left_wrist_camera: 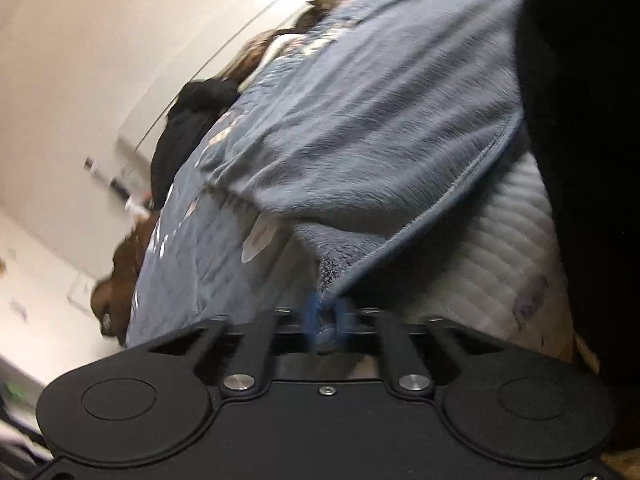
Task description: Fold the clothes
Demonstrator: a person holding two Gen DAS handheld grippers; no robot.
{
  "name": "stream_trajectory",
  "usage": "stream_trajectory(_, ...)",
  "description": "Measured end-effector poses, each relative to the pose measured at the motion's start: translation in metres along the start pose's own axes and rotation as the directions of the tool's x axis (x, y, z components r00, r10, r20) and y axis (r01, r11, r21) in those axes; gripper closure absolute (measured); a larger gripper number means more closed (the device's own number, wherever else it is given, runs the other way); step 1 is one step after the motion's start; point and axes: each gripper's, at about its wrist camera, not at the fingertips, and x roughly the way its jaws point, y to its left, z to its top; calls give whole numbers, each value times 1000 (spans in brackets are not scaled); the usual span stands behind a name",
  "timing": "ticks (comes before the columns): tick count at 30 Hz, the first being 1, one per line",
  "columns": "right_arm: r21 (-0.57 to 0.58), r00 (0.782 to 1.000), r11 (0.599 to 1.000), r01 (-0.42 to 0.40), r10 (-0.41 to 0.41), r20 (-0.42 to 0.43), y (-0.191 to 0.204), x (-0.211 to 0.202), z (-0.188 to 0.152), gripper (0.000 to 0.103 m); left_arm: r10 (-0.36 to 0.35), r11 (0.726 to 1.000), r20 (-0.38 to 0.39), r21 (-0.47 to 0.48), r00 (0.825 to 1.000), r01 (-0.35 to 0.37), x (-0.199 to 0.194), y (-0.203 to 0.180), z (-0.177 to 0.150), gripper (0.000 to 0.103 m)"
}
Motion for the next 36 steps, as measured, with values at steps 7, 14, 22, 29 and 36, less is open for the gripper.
stream_trajectory(7,20,1000,1000,10,-10,-10,-6,3,-1,34,-148,968,5,-202,989,146,-45,26,-9,100)
stream_trajectory(14,38,1000,999,12,-11,-22,-12,6,-1,34,-105,965,-46,-245,993,91,-44,26,-20,102)
stream_trajectory(22,42,999,999,22,-20,-28,-15,6,-1,34,41,999,33,29,999,-42,-49,-14,-18,39)
stream_trajectory(29,-37,998,999,-1,-1,-67,7,8,-9,34,85,981,92,164,992,-99,-38,-43,-20,41)
stream_trajectory(36,-163,980,980,-117,87,-178,46,16,-30,34,134,936,119,311,984,-165,-22,-63,-33,41)
